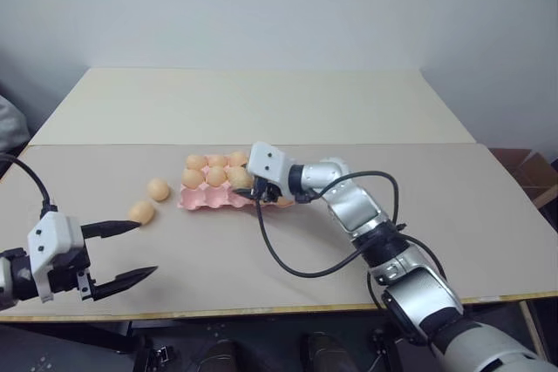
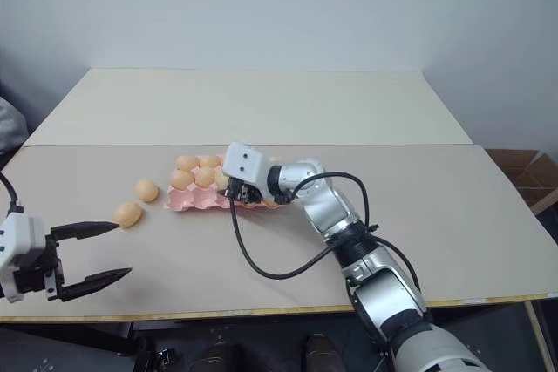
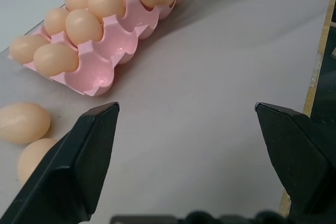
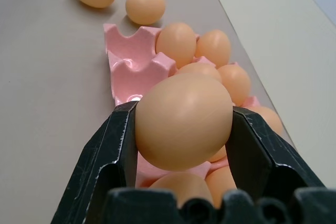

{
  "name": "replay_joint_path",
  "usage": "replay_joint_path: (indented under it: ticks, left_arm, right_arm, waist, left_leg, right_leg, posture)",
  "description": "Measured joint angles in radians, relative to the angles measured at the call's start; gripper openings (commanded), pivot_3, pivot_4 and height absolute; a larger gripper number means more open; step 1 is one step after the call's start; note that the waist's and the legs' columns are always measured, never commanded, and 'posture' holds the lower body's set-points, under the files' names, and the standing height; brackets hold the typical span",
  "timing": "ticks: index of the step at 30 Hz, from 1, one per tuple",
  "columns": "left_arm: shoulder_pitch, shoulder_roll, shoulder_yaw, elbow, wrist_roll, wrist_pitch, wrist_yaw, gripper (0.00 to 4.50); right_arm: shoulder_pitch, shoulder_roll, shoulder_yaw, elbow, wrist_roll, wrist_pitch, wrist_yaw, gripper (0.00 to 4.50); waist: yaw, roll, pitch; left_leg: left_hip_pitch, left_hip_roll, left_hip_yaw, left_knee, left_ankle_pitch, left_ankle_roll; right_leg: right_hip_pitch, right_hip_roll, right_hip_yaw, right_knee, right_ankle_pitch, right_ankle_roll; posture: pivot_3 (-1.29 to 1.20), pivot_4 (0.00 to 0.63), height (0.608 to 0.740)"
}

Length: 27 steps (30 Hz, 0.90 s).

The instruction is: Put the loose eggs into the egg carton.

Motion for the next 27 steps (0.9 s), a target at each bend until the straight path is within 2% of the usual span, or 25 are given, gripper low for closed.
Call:
replay_joint_path:
  ticks: [1, 8, 14, 18, 22, 25, 27]
  left_arm:
    - [0.002, -0.001, 0.0, 0.0, 0.0, 0.002, 0.002, 4.5]
    - [0.001, -0.001, 0.001, -0.012, 0.0, 0.014, 0.013, 4.5]
    - [-0.007, 0.0, 0.001, -0.012, 0.0, 0.014, 0.014, 4.5]
    - [-0.006, -0.003, 0.004, -0.014, 0.0, 0.014, 0.019, 4.5]
    - [0.016, -0.024, 0.047, -0.023, -0.007, 0.015, 0.034, 4.5]
    - [0.032, -0.053, 0.084, -0.021, -0.007, 0.015, 0.068, 4.5]
    - [0.033, -0.074, 0.101, -0.007, -0.003, 0.014, 0.098, 4.5]
  right_arm:
    - [-0.004, 0.005, 0.002, 0.012, -0.003, -0.006, 0.0, 2.28]
    - [-0.036, 0.053, 0.016, 0.133, -0.029, -0.068, -0.027, 4.48]
    - [-0.034, 0.033, 0.017, 0.138, -0.032, -0.084, -0.02, 4.48]
    - [-0.006, -0.02, 0.016, 0.023, -0.03, -0.071, 0.001, 4.48]
    - [0.086, -0.155, -0.023, -0.276, 0.041, 0.036, 0.101, 4.48]
    - [0.157, -0.294, -0.093, -0.47, 0.132, 0.123, 0.184, 4.48]
    - [0.207, -0.378, -0.138, -0.555, 0.172, 0.177, 0.218, 4.48]
  waist:
    - [0.0, 0.0, 0.0]
    - [-0.003, 0.0, 0.0]
    - [-0.003, 0.0, 0.0]
    - [-0.002, 0.0, 0.0]
    - [0.004, 0.0, 0.0]
    - [0.008, 0.0, 0.0]
    - [0.012, 0.0, 0.0]
  left_leg:
    - [0.0, 0.0, 0.0, 0.0, 0.0, 0.0]
    - [0.0, 0.0, 0.0, 0.0, -0.001, -0.002]
    - [0.0, 0.0, 0.0, 0.0, -0.001, -0.002]
    - [0.0, 0.001, 0.0, -0.001, -0.001, -0.002]
    - [-0.001, 0.0, 0.0, -0.001, -0.001, -0.002]
    - [-0.001, 0.0, 0.0, -0.001, -0.002, -0.003]
    - [0.001, 0.0, 0.0, -0.001, -0.005, -0.009]
  right_leg:
    - [0.0, 0.0, 0.0, 0.0, 0.0, 0.0]
    - [0.0, 0.001, 0.0, 0.0, 0.0, 0.0]
    - [0.0, 0.001, 0.0, 0.0, 0.0, 0.0]
    - [0.0, 0.001, 0.0, 0.0, 0.0, 0.0]
    - [0.0, 0.0, 0.0, -0.002, -0.001, 0.0]
    - [0.0, 0.0, -0.001, -0.002, -0.003, 0.003]
    - [0.0, 0.0, 0.0, -0.002, -0.005, 0.005]
  posture:
    - [0.0, 0.15, 0.74]
    - [0.0, 0.15, 0.74]
    - [0.0, 0.15, 0.74]
    - [0.0, 0.15, 0.74]
    - [0.0, 0.15, 0.74]
    - [0.0, 0.15, 0.74]
    - [0.0, 0.15, 0.74]
